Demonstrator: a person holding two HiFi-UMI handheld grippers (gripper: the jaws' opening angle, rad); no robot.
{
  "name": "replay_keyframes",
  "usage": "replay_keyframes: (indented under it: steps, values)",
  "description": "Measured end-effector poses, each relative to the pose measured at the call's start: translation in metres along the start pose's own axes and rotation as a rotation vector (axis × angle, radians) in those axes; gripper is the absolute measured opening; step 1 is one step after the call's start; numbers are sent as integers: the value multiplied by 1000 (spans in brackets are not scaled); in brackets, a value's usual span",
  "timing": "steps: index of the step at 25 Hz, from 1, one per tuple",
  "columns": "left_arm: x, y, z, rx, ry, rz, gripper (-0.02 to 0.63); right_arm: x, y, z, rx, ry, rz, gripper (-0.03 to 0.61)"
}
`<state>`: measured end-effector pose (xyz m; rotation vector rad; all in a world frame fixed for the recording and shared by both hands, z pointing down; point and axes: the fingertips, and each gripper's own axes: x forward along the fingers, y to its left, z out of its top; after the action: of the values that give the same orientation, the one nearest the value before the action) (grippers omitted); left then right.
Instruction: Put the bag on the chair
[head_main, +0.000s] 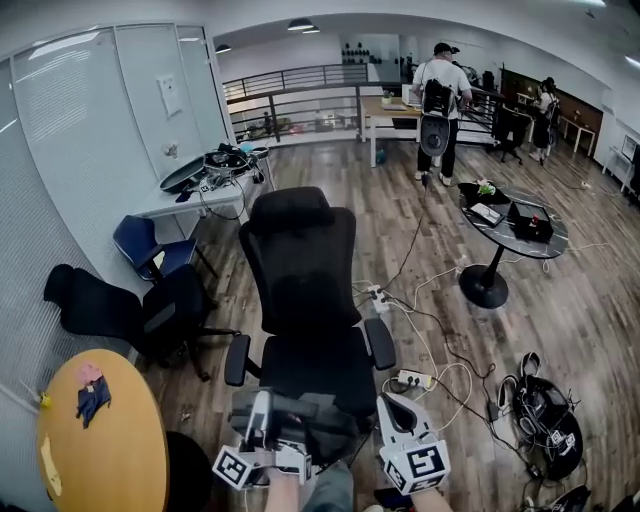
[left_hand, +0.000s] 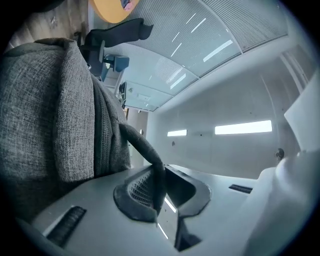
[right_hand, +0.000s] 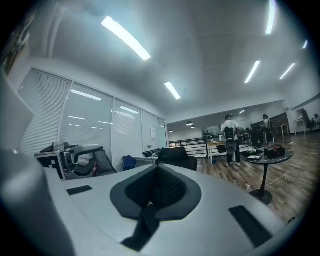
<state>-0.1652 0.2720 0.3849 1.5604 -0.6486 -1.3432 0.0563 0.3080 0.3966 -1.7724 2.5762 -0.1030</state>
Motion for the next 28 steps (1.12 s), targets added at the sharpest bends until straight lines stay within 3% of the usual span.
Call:
replay_keyframes:
  steps: [5,15,21,28]
  values:
    - [65,43,45,-22,-16,-15,41,87,-15,-10,-2,29,16,12]
    - [217,94,118,-26,53,-47,41,254,-48,-7,-22,65,-21,12]
    - [278,114,144,-29,59,-64,41,303,-73,1,-30,61,-58,12]
    - [305,144,156,-57,24,-26,41,334,-90,5,-20,59,-53,12]
